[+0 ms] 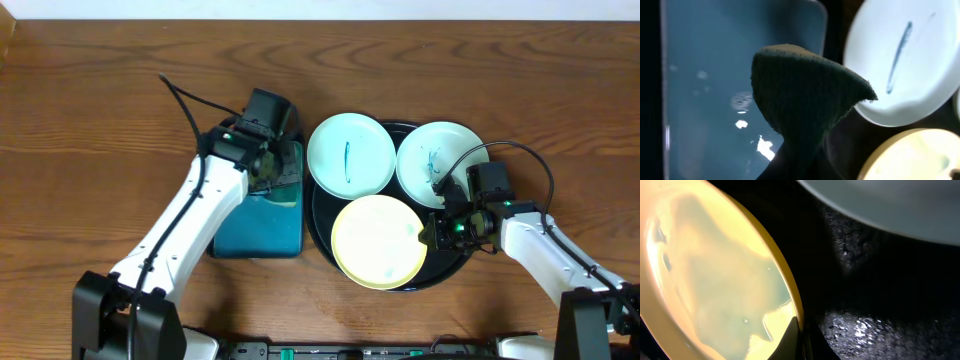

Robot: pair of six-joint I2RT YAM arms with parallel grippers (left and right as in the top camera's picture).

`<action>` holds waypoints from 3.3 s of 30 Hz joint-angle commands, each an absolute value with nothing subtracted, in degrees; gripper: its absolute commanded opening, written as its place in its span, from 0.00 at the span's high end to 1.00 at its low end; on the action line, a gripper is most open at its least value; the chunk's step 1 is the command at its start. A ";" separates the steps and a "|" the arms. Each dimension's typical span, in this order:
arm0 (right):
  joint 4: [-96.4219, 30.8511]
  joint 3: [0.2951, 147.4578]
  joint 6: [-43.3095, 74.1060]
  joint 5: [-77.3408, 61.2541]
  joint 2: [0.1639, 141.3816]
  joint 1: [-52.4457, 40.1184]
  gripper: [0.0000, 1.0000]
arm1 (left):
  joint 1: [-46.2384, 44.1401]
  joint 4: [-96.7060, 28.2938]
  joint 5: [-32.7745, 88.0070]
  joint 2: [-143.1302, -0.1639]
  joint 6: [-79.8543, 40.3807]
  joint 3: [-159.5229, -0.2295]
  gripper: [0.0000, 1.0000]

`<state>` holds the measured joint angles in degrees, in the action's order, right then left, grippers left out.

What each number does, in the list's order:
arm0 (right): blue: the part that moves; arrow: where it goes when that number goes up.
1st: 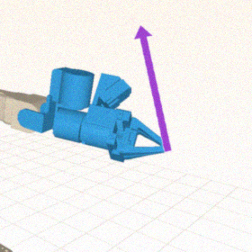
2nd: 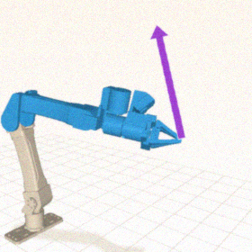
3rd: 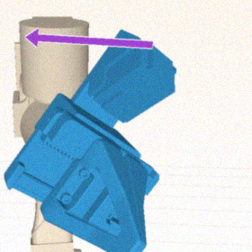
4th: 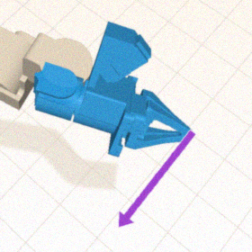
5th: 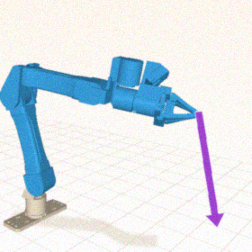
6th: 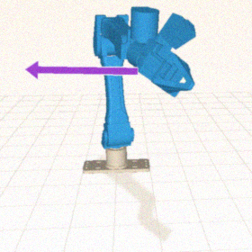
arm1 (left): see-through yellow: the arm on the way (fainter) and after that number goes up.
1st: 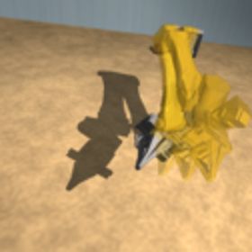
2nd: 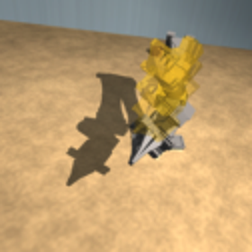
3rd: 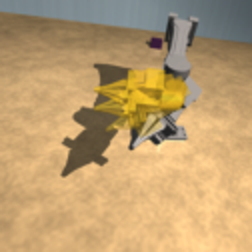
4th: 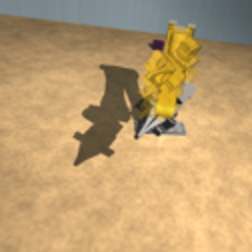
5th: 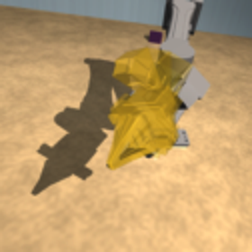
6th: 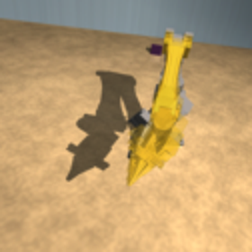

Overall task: Clean dirty plates on tray and stack at the side
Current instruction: 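Scrub the yellow plate with the sponge, then return sponge over blue tray, then lift the yellow plate with right gripper and carry it right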

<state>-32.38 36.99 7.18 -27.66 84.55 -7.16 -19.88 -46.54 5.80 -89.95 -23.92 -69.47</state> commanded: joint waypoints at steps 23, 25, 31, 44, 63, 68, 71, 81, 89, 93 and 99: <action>-33.06 42.33 14.13 32.58 62.50 -26.46 0.99 | -15.53 -47.09 3.36 -90.35 -17.63 -68.47 0.89; -32.08 42.35 14.09 37.67 62.48 -29.34 0.99 | -15.16 -47.09 3.36 -90.35 -17.63 -68.47 0.89; -25.34 42.44 3.25 48.25 62.48 -38.20 0.99 | -15.11 -47.07 3.36 -90.35 -17.61 -68.47 0.89; -12.51 42.44 -30.22 58.54 62.52 -50.35 0.99 | -15.11 -47.09 3.36 -90.35 -17.61 -68.47 0.89; -5.96 42.44 -42.35 64.05 62.52 -54.04 0.99 | -15.11 -47.09 3.36 -90.35 -17.61 -68.47 0.89; -6.52 42.41 -28.01 64.03 62.52 -52.31 0.99 | -15.11 -47.09 3.36 -90.35 -17.61 -68.47 0.88; -11.33 42.41 -7.92 61.43 62.52 -48.84 0.99 | -15.11 -47.11 3.36 -90.35 -17.61 -68.47 0.89; -26.17 42.41 30.22 23.16 62.52 -24.64 0.99 | -15.11 -47.11 3.36 -90.35 -17.61 -68.47 0.89; -25.65 42.41 32.27 3.49 62.52 -0.30 0.99 | -15.11 -47.11 3.36 -90.35 -17.61 -68.47 0.89; -26.89 42.41 34.61 0.30 62.61 12.27 0.99 | -15.11 -47.11 3.36 -90.35 -17.61 -68.47 0.89; -28.16 42.37 39.18 -0.45 65.21 27.49 0.99 | -15.11 -47.11 3.36 -90.35 -17.61 -68.47 0.88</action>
<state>-27.81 41.54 34.72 2.00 63.42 21.34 -15.38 -46.94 4.10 -90.00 -18.11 -68.86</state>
